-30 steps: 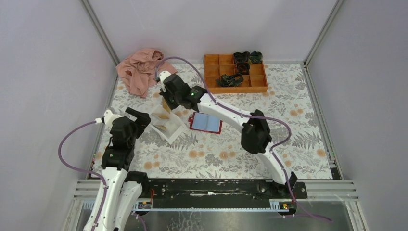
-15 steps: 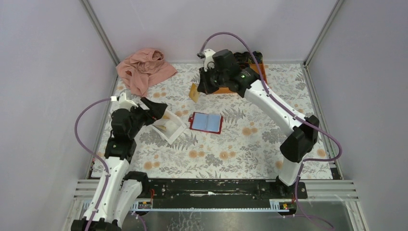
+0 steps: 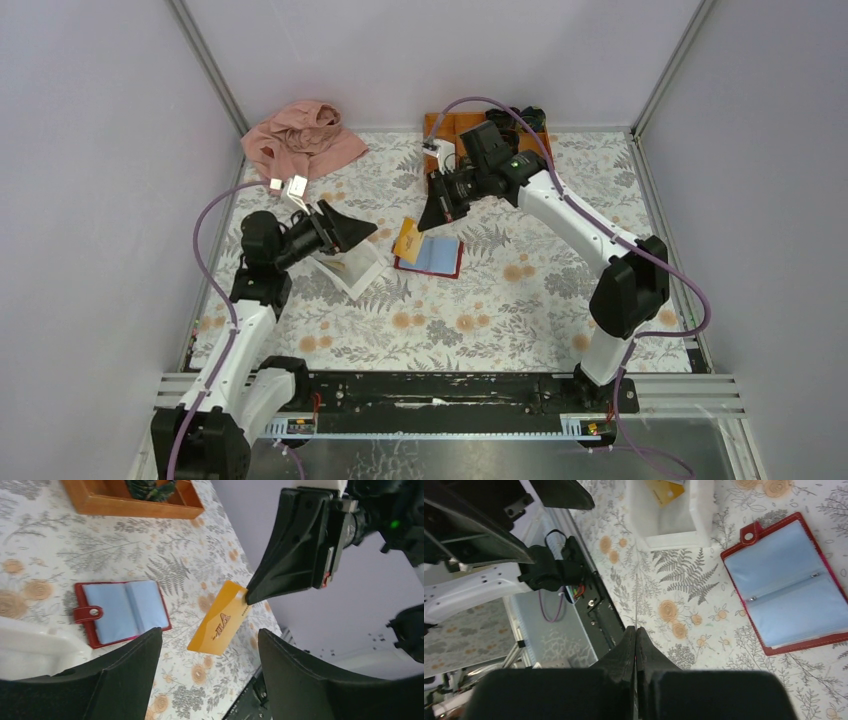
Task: Put the credit cards into the card holder
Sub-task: Pick up the credit card from the storage box.
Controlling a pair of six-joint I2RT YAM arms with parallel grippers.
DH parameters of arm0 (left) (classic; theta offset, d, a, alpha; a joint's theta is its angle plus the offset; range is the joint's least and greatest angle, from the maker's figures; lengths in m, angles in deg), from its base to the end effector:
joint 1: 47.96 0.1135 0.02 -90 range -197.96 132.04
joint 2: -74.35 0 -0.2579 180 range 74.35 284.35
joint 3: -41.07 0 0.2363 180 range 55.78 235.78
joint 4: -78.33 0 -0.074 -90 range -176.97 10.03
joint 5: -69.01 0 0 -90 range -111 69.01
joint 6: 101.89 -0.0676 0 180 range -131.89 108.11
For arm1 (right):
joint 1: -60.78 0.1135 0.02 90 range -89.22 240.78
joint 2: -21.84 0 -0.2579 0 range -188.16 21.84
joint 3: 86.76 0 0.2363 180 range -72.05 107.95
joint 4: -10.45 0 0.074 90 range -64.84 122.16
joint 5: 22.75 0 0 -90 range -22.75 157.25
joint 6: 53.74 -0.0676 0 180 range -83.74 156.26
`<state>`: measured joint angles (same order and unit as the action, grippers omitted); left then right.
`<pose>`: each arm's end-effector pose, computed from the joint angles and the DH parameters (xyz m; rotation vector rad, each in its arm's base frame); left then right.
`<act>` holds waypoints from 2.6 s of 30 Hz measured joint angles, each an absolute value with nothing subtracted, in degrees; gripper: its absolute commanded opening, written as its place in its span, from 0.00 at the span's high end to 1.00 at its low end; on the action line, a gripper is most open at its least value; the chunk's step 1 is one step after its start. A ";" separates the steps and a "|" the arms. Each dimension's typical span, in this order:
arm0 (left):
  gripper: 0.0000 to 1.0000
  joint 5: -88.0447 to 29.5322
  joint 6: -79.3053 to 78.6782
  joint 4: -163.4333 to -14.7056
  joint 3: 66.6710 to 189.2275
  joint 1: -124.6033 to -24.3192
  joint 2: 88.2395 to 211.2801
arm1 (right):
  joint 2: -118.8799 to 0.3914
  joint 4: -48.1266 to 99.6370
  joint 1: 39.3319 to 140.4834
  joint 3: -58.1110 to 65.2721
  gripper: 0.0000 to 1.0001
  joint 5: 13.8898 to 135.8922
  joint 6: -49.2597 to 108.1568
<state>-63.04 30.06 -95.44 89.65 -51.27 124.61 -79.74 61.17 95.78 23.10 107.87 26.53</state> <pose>0.2114 -0.0576 0.2878 -0.0260 1.8258 -1.1944 0.3008 0.2644 0.3156 -0.8927 2.2210 1.2047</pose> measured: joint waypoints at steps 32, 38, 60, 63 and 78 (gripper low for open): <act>0.66 -74.05 35.48 -110.58 85.21 -58.53 135.87 | -82.83 51.46 93.66 17.85 1.00 127.00 17.00; 0.89 -75.45 34.32 -110.39 85.91 -58.53 137.68 | -83.83 49.98 93.66 17.68 1.00 127.91 16.41; 1.00 -66.27 37.86 -112.05 86.89 -58.51 140.26 | -83.24 40.47 89.47 11.98 0.46 123.15 12.25; 1.00 -62.36 41.34 -114.91 86.04 -58.49 140.26 | -81.45 35.53 89.47 8.15 0.48 121.62 9.67; 1.00 -57.86 51.31 -125.77 85.06 -60.30 147.45 | -81.08 11.82 89.53 0.06 0.50 120.46 -6.00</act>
<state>-57.86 51.31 -125.77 85.06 -60.30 147.45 -81.08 11.82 89.53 0.06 120.46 -6.00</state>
